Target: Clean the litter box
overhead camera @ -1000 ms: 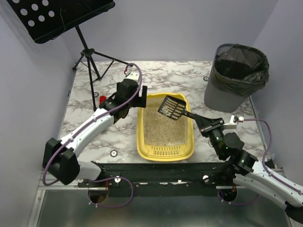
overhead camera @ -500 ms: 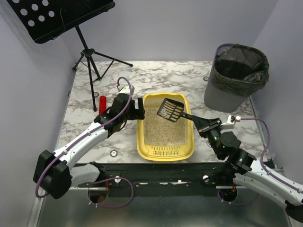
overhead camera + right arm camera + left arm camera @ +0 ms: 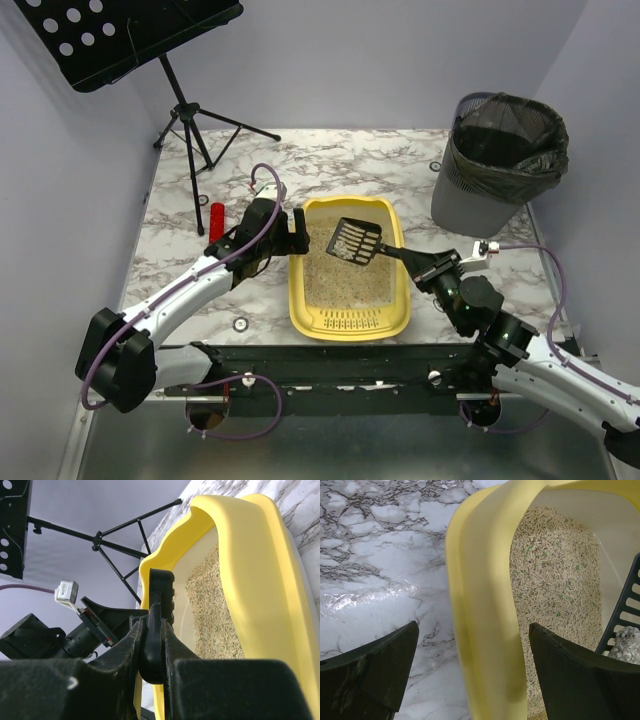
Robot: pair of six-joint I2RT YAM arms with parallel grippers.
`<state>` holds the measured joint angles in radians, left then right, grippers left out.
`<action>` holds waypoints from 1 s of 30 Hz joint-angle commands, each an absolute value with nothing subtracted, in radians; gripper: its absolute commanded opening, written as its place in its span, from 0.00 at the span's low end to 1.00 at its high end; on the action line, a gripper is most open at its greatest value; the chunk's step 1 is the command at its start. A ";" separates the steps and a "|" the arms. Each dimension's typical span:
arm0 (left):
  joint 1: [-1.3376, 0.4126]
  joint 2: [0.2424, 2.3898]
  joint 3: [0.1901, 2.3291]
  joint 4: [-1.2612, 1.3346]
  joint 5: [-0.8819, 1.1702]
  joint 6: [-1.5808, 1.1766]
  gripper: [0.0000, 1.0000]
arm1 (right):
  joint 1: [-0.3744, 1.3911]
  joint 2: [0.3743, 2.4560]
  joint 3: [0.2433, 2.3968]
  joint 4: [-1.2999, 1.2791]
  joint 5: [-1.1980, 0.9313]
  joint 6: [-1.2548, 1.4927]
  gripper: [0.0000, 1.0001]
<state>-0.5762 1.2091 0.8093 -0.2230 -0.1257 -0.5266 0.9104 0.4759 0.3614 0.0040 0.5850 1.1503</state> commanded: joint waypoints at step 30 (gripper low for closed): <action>-0.577 1.186 0.799 -0.221 -0.143 -0.561 0.99 | 0.861 0.664 0.790 -0.058 0.592 0.836 0.00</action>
